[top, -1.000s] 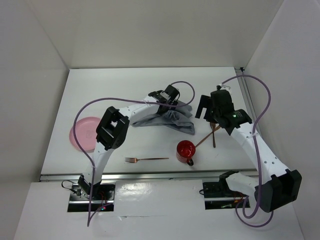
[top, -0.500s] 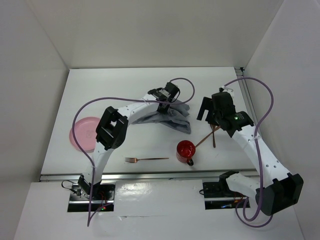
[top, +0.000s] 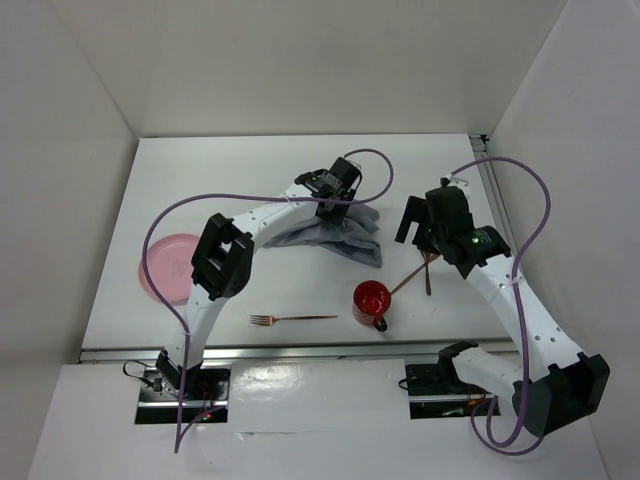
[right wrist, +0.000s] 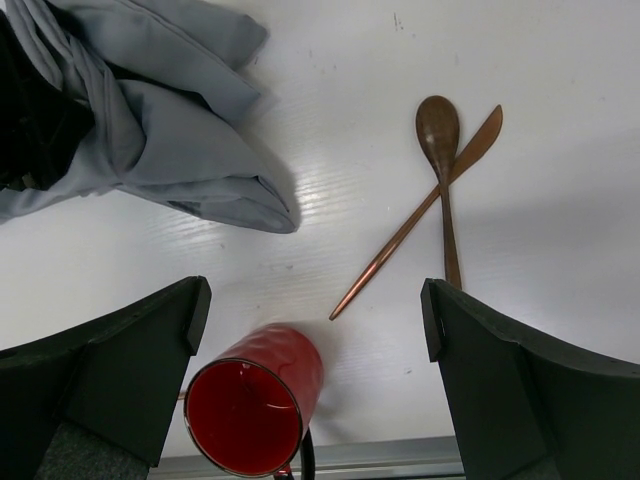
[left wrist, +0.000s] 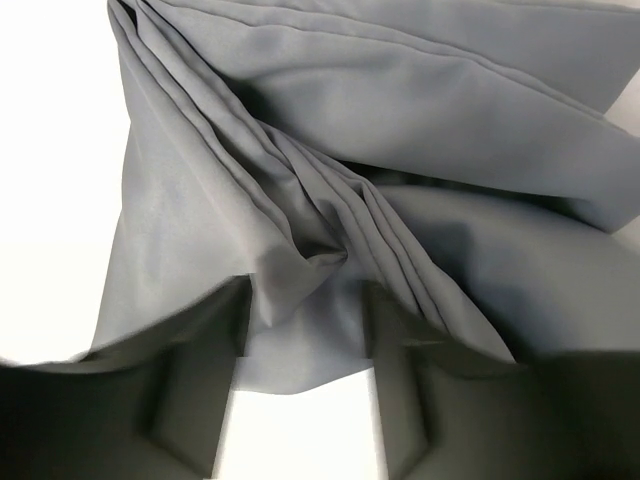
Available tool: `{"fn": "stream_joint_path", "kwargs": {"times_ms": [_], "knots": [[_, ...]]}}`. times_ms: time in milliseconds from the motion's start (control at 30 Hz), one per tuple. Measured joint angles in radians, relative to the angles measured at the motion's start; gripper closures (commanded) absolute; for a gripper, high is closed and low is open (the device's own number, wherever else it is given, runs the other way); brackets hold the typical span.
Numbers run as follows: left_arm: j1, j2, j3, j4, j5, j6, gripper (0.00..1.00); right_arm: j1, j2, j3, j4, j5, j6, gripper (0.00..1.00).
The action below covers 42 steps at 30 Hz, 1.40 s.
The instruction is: Set the dinner table for one person
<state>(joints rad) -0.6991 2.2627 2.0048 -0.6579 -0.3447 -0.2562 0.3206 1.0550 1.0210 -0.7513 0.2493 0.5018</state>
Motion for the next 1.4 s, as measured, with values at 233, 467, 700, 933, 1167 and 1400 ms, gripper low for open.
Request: {"fn": "stream_joint_path", "kwargs": {"times_ms": [233,467,700,933,1167,1400], "knots": [[0.000,0.000,0.000,-0.008,0.006,0.003,0.18,0.000,-0.003,-0.010,-0.006,-0.002,0.006,0.00],[0.000,0.001,0.000,-0.011,-0.010,0.011,0.27,0.000,-0.006,-0.030,-0.010,-0.003,0.009,0.00],[0.000,0.026,0.000,-0.022,-0.032,0.016,0.32,0.000,-0.006,-0.036,-0.009,-0.011,0.030,0.00],[0.000,0.032,0.000,-0.023,-0.060,0.014,0.61,0.000,-0.021,-0.053,-0.010,-0.020,0.034,0.00],[0.005,0.032,0.021,-0.050,-0.090,0.008,1.00,0.000,-0.021,-0.053,-0.008,-0.034,0.040,0.00],[0.093,-0.006,0.129,-0.122,-0.028,-0.039,1.00,0.000,0.051,-0.004,0.062,-0.147,-0.025,0.00]]}}
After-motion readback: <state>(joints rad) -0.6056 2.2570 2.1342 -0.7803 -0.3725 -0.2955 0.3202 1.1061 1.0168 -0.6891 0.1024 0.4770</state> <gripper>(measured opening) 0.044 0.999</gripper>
